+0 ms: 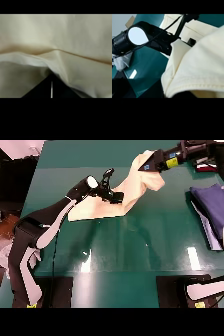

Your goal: Fold the shirts.

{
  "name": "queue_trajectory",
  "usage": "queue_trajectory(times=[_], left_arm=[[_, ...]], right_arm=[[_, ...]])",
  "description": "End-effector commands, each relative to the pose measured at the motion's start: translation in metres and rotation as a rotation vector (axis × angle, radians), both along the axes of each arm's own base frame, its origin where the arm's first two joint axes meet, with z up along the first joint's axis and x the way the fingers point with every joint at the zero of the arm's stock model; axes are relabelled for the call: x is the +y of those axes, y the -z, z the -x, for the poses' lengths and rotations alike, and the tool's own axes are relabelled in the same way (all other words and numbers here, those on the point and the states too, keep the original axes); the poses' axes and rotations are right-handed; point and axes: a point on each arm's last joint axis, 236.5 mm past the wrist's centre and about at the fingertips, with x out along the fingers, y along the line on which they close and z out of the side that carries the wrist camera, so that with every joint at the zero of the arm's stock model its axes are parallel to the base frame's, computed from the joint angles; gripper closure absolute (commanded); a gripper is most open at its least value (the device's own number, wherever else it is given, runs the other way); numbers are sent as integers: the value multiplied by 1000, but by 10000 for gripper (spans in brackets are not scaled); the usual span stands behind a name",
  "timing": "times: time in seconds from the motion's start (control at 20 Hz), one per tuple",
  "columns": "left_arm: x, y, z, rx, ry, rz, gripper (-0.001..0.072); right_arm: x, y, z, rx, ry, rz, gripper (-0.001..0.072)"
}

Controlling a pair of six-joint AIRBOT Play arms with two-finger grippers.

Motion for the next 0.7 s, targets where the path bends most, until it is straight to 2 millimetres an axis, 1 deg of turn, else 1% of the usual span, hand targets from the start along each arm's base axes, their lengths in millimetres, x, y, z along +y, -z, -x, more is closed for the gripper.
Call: queue_trajectory(times=[0.0, 0.05, 0.1, 0.15, 0.2, 0.3, 0.35, 0.45, 0.55, 0.65], left_arm=[[9, 2, 3, -8, 57, -71, 682], [20, 0, 5, -3, 90, -112, 682], [35, -5, 4, -4, 107, -150, 682], [51, -11, 0, -8, 111, -183, 682], [72, -19, -6, -17, 97, -214, 682], [113, -47, -19, -45, 49, -242, 682], [135, -62, -25, -61, 20, -255, 682], [180, -102, -33, -105, -46, -258, 681], [221, -137, -33, -139, -101, -261, 681], [255, -165, -25, -163, -129, -273, 681]], right_arm=[[28, -9, -1, -21, -25, -7, 698], [34, -7, -2, -18, -33, -7, 698], [35, -4, -3, -12, -35, -7, 698], [39, 1, -2, 0, -38, -7, 698], [40, 7, -3, 11, -31, -8, 698], [42, 14, -6, 24, -19, -10, 698], [46, 15, -7, 22, -17, -15, 698], [55, 13, -10, 2, -8, -26, 698], [70, 17, -8, 0, -21, -32, 698], [89, 32, -4, 22, -52, -28, 698]])
